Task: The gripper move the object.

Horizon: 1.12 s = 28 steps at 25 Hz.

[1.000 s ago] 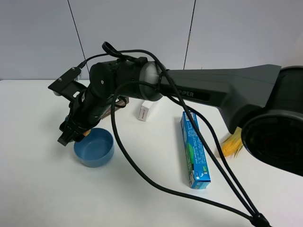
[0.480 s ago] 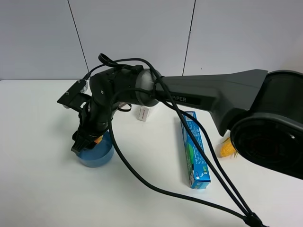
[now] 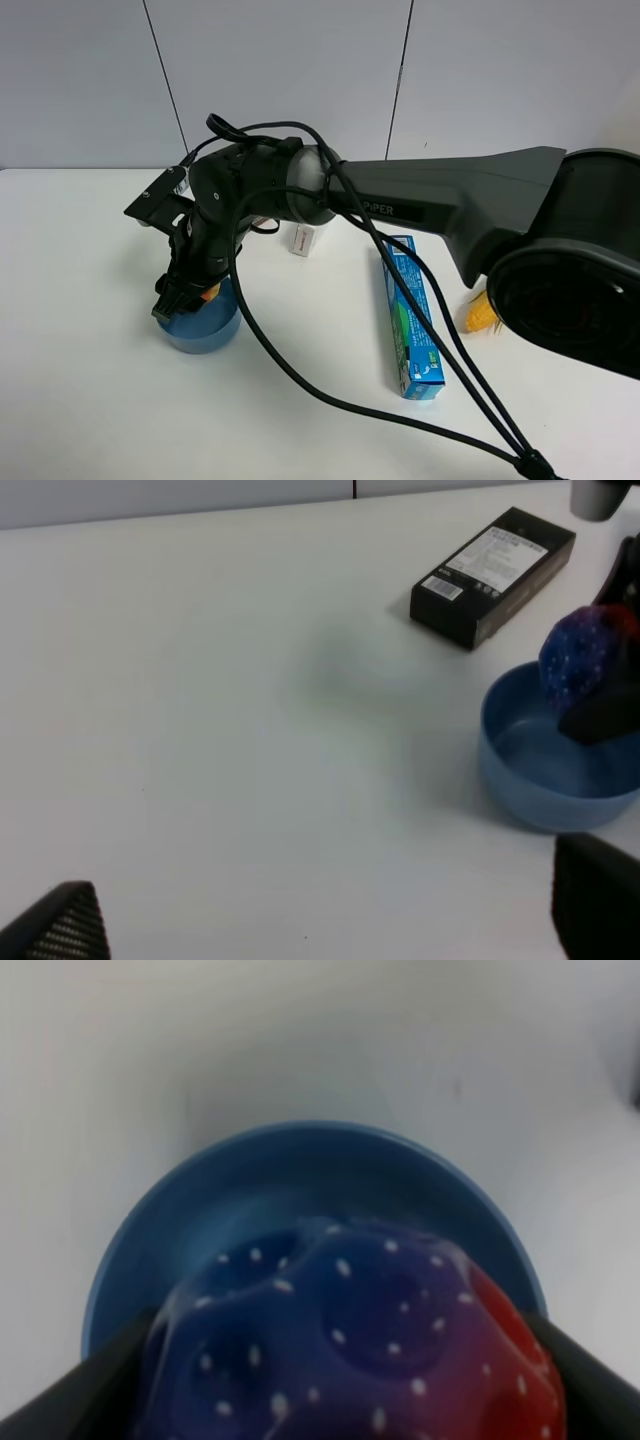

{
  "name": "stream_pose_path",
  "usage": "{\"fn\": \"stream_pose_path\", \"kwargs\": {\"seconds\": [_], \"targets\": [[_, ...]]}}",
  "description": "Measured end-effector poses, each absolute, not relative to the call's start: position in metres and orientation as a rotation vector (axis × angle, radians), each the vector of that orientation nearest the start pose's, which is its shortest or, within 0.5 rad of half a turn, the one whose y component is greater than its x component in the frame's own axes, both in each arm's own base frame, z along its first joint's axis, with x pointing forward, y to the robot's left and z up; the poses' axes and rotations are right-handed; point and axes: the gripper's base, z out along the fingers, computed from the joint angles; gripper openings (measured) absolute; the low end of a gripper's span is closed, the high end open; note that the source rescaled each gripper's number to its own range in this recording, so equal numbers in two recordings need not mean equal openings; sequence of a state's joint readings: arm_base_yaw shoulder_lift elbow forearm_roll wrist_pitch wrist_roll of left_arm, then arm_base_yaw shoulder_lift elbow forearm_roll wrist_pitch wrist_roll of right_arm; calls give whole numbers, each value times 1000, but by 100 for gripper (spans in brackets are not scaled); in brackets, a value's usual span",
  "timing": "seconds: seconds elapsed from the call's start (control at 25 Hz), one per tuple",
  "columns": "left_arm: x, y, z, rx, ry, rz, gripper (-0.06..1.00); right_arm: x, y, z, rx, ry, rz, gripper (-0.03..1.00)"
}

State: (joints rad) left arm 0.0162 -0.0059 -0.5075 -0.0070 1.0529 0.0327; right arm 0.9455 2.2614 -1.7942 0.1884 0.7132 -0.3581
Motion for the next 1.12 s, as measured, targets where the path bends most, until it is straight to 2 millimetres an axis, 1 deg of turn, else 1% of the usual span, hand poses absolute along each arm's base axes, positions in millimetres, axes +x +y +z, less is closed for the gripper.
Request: {"fn": "stream_pose_path", "kwargs": {"seconds": [0.2, 0.24, 0.32, 0.4, 0.44, 0.52, 0.72, 0.84, 0.92, 1.04, 1.12], "targets": [[-6, -1, 280, 17, 2023, 23, 100, 279, 406, 164, -1516, 2238, 395, 2], [-6, -1, 280, 17, 2023, 23, 100, 279, 406, 164, -1515, 2240, 395, 9], [-6, -1, 280, 17, 2023, 23, 100, 280, 406, 164, -1510, 2241, 397, 34], [-6, -1, 280, 17, 2023, 23, 100, 280, 406, 164, -1506, 2243, 398, 47], [-6, -1, 280, 17, 2023, 23, 100, 280, 406, 164, -1500, 2248, 400, 51], [-6, -1, 280, 17, 2023, 23, 100, 280, 406, 164, -1492, 2254, 402, 54], [-6, -1, 280, 17, 2023, 23, 100, 280, 406, 163, -1471, 2270, 407, 55], [-6, -1, 280, 17, 2023, 23, 100, 279, 406, 167, -1447, 2279, 416, 57], [-6, -1, 280, 17, 2023, 23, 100, 279, 405, 175, -1419, 2281, 428, 63], [-6, -1, 280, 17, 2023, 23, 100, 278, 404, 191, -1389, 2262, 446, 83], [-6, -1, 280, 17, 2023, 23, 100, 277, 403, 201, -1379, 2243, 454, 90]]}}
